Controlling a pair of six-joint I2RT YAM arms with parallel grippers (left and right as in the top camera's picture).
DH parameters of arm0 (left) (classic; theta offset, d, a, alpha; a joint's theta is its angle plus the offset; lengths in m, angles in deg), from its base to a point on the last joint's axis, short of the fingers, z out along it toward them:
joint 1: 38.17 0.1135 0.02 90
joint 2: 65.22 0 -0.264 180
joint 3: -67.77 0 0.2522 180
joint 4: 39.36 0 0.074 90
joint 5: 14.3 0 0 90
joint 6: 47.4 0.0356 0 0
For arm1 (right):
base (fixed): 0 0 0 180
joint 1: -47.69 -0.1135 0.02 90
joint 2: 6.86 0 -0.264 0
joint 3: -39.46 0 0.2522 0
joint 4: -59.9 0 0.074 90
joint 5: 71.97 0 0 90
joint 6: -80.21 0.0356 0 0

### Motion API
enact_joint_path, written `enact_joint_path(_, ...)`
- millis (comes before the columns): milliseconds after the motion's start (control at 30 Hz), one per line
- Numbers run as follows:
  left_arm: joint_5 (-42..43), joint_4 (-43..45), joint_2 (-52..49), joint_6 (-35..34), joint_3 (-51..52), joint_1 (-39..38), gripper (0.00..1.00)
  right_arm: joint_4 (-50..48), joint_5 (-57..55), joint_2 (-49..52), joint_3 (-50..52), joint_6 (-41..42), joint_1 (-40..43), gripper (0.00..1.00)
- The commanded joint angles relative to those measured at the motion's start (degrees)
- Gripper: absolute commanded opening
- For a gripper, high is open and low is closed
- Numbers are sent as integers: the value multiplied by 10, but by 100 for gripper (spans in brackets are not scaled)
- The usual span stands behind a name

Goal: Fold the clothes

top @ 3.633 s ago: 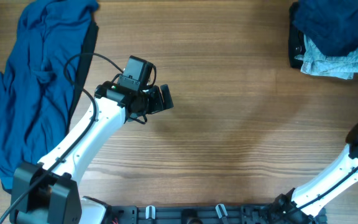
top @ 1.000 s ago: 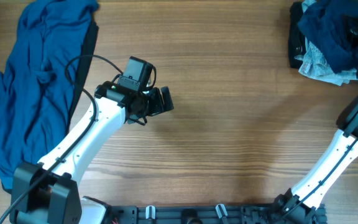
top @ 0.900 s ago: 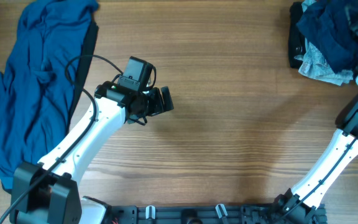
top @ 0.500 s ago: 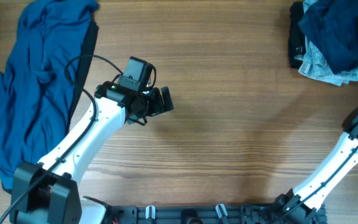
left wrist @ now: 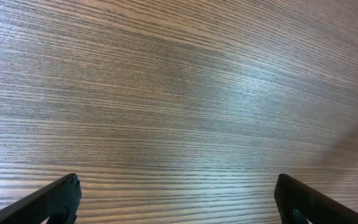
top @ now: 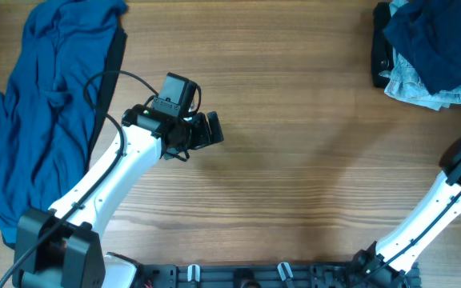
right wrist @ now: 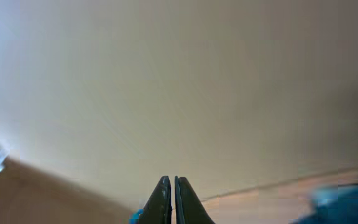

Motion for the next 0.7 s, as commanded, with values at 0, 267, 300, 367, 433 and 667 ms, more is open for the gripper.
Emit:
enact_joint_path(0, 5, 0, 4, 2, 3, 3, 100, 125, 11, -7, -1, -73, -48, 4)
enact_joint_path(267, 5, -4, 4, 3, 3, 3, 100, 397, -183, 61, -1, -253, -140, 4)
enact_joint_path(300, 5, -4, 4, 3, 3, 3, 100, 397, -180, 74, -1, -252, -143, 4)
enact_joint_path(367, 5, -5, 4, 3, 3, 3, 100, 399, -153, 94, -1, -255, -142, 4)
enact_joint_path(433, 5, -4, 4, 3, 3, 3, 100, 396, -117, 89, -3, -272, -138, 4)
enact_joint_path(667, 5, -5, 4, 3, 3, 3, 100, 401, -107, -68, -3, -285, -99, 4)
